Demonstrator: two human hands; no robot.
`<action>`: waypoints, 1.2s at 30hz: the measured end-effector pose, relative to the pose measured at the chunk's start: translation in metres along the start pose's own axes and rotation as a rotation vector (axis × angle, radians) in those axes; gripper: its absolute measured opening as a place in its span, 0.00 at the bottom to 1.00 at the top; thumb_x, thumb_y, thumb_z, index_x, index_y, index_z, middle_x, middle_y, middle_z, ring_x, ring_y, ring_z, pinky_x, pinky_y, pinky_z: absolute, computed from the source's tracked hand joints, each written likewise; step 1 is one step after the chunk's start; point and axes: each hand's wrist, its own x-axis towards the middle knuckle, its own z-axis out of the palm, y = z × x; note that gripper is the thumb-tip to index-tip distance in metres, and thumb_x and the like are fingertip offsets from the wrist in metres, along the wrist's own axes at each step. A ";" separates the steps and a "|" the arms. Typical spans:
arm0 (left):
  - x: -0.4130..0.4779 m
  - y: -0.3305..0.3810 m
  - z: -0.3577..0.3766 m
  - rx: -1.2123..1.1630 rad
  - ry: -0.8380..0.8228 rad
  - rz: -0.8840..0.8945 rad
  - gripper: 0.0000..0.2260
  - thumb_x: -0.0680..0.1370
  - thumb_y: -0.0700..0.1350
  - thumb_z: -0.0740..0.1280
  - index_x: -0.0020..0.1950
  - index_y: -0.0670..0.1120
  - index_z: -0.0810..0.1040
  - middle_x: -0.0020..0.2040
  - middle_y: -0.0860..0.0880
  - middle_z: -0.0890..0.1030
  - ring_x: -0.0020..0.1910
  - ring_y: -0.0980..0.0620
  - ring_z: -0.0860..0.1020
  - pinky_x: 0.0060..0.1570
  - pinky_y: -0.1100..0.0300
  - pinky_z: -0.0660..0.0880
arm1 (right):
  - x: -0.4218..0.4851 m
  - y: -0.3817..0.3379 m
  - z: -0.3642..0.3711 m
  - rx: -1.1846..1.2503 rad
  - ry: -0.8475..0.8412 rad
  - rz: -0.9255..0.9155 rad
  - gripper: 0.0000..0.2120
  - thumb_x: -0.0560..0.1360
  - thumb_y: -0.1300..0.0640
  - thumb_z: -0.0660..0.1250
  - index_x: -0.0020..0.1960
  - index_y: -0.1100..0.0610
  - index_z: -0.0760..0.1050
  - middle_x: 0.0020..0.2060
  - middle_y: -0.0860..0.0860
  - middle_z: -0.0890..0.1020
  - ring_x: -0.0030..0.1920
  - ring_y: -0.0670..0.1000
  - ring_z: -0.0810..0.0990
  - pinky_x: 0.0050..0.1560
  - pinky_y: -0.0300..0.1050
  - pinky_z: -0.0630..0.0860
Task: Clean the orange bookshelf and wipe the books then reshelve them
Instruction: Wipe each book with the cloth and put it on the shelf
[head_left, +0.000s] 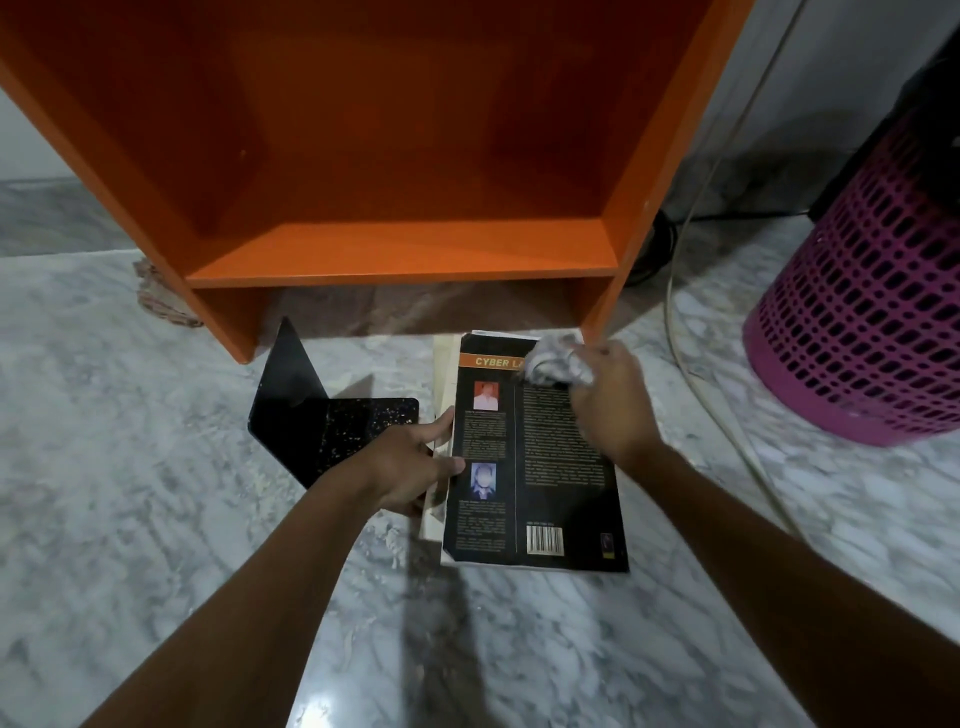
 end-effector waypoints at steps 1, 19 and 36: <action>0.000 0.000 0.000 0.000 0.003 -0.006 0.30 0.78 0.43 0.70 0.75 0.63 0.62 0.63 0.47 0.79 0.58 0.49 0.80 0.55 0.47 0.80 | 0.016 0.009 -0.004 -0.027 0.014 0.020 0.19 0.73 0.55 0.57 0.60 0.47 0.78 0.55 0.52 0.78 0.55 0.53 0.77 0.54 0.47 0.77; 0.006 -0.001 0.001 0.099 0.028 0.010 0.28 0.79 0.45 0.69 0.75 0.60 0.62 0.73 0.47 0.70 0.66 0.52 0.73 0.60 0.60 0.73 | 0.092 -0.006 0.017 -0.099 0.142 0.100 0.16 0.72 0.58 0.72 0.58 0.49 0.78 0.52 0.51 0.80 0.52 0.53 0.77 0.50 0.48 0.78; 0.003 0.000 0.002 0.103 0.058 -0.001 0.28 0.79 0.46 0.69 0.75 0.61 0.62 0.62 0.47 0.79 0.53 0.52 0.79 0.44 0.60 0.77 | 0.027 0.024 -0.024 0.168 0.331 0.358 0.09 0.68 0.59 0.61 0.42 0.52 0.79 0.39 0.50 0.82 0.40 0.52 0.82 0.38 0.52 0.81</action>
